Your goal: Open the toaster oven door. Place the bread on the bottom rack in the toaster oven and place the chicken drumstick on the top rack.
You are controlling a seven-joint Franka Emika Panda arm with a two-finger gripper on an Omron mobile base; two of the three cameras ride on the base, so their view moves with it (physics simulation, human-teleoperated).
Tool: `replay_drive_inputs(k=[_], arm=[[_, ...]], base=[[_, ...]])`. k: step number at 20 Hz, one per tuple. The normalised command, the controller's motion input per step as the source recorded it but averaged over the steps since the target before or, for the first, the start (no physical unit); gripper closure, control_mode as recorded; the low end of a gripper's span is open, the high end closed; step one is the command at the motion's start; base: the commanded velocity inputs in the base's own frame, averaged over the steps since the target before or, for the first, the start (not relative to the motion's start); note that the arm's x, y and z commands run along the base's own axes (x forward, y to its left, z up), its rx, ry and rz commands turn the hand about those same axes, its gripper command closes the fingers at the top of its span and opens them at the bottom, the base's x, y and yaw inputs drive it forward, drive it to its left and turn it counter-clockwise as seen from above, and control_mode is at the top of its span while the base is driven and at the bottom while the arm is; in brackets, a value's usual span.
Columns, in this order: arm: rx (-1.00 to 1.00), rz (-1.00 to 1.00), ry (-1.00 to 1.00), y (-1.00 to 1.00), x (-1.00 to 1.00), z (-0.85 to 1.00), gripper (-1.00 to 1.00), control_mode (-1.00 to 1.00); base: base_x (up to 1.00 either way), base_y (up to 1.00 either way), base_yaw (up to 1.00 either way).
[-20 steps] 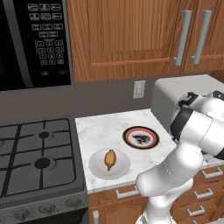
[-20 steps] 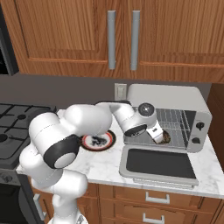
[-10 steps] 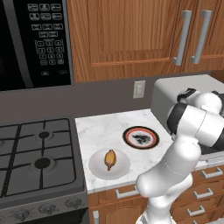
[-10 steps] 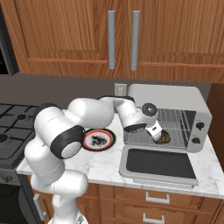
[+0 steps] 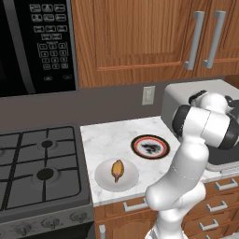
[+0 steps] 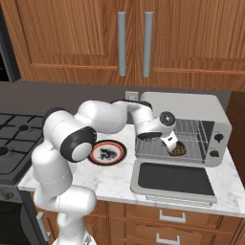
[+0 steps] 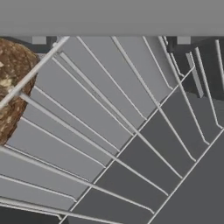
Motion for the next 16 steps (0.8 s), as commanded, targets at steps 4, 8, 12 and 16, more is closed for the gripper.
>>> replay_drive_inputs(k=[4, 8, 12, 16], arm=[[0.03, 0.05, 0.00, 0.00, 0.12, -0.24, -1.00, -1.00], [0.00, 0.03, 0.04, 0.00, -0.08, -0.34, -1.00, -1.00], [0.00, 0.04, 0.07, 0.02, -0.12, -0.50, -1.00, -1.00], [0.00, 0.04, 0.06, 0.14, -0.06, -0.60, 1.00, -1.00]], base=[[0.00, 0.00, 0.00], [0.00, 0.00, 0.00], [0.00, 0.00, 0.00], [0.00, 0.00, 0.00]])
